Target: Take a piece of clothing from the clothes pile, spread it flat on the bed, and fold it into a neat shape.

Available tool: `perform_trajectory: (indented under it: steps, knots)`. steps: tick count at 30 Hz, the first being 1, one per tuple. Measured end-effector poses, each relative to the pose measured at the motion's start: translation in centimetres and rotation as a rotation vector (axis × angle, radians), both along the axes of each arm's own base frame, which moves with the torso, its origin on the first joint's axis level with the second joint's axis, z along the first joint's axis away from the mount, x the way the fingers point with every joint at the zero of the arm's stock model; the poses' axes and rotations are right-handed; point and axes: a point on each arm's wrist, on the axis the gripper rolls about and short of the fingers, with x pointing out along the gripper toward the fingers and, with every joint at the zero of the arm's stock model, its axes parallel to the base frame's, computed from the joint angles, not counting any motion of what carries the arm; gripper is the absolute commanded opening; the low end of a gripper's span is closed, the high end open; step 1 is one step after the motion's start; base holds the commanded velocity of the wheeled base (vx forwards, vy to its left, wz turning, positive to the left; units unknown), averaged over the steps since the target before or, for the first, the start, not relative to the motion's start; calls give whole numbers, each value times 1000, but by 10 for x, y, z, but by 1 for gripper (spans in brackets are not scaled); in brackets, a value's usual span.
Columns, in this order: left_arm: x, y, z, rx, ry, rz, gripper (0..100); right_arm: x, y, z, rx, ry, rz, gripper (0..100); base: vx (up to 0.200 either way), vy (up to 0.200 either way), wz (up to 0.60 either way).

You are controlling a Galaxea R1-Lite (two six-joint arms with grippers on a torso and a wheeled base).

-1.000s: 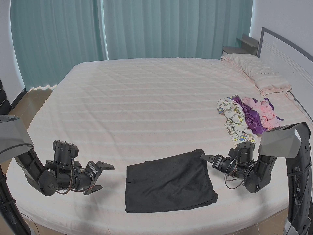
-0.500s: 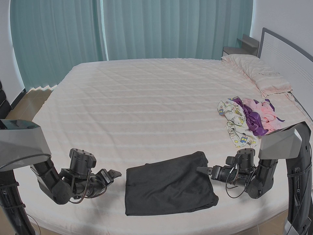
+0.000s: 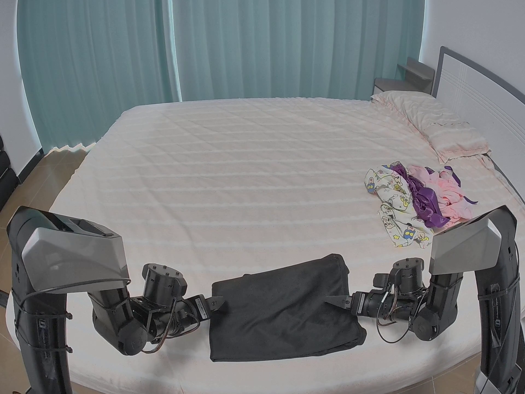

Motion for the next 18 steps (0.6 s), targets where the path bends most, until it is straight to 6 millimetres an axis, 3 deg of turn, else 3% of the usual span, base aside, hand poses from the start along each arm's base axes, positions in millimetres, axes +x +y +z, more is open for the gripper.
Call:
perform_trajectory:
  steps: [9, 18]
  knots:
    - [5, -8, -5, -90, -33, -167, 100, 0, 0, -4, -3, 7, 0, 100, 0, 0, 0]
    - [3, -8, -13, -43, -56, -301, 100, 0, 0, -5, -4, 11, 1, 100, 0, 0, 0]
